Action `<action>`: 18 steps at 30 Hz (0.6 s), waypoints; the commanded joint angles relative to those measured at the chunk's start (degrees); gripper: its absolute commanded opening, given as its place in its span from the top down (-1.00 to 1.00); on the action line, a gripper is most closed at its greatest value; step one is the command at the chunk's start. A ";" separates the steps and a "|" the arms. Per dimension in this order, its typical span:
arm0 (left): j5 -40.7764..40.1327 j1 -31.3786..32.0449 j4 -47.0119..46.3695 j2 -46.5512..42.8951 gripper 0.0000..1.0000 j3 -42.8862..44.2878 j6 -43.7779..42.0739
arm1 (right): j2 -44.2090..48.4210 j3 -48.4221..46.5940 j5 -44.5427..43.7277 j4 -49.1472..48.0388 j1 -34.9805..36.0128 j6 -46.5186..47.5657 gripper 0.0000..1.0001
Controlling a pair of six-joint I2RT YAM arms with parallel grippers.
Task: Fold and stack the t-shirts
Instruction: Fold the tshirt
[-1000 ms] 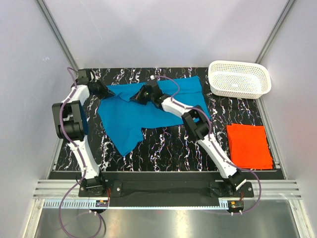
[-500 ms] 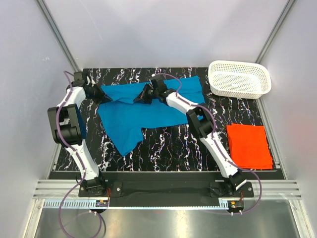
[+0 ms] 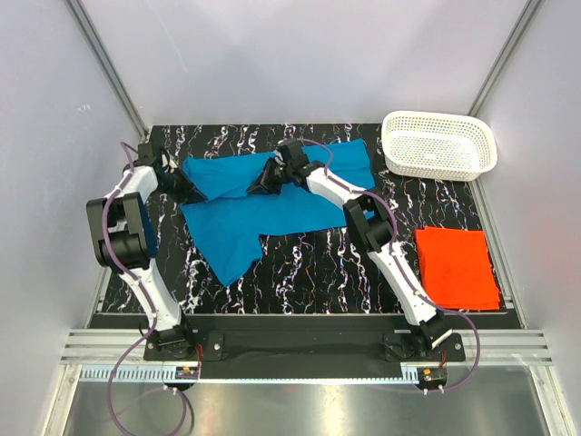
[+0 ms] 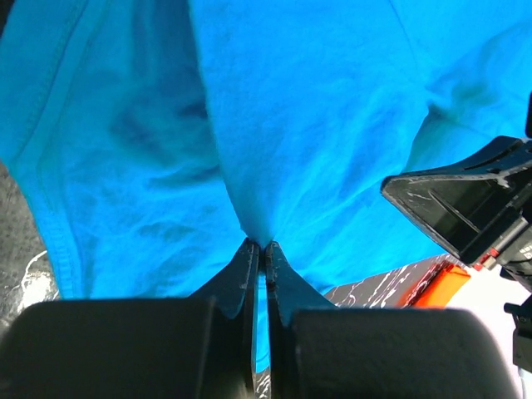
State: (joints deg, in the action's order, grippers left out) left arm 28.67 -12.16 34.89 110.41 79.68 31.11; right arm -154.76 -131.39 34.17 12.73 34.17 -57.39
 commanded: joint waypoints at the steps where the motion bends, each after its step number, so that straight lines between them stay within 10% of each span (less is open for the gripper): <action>1: 0.43 -0.23 -0.09 -3.27 0.87 -0.75 -1.23 | 5.78 1.31 3.35 0.89 -0.25 0.26 1.00; 7: -2.38 -0.23 0.08 -5.46 0.27 -1.37 -1.76 | 6.92 2.98 4.32 1.24 -0.77 0.61 1.00; 18: -5.20 -0.32 1.23 -4.95 0.05 -0.05 -2.55 | 6.22 2.11 7.83 3.00 -1.39 -0.01 0.99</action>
State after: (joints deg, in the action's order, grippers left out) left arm 24.67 -12.19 36.21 106.78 78.50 29.74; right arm -152.44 -128.07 38.52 14.37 33.17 -57.32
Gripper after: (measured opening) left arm 0.471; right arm 0.011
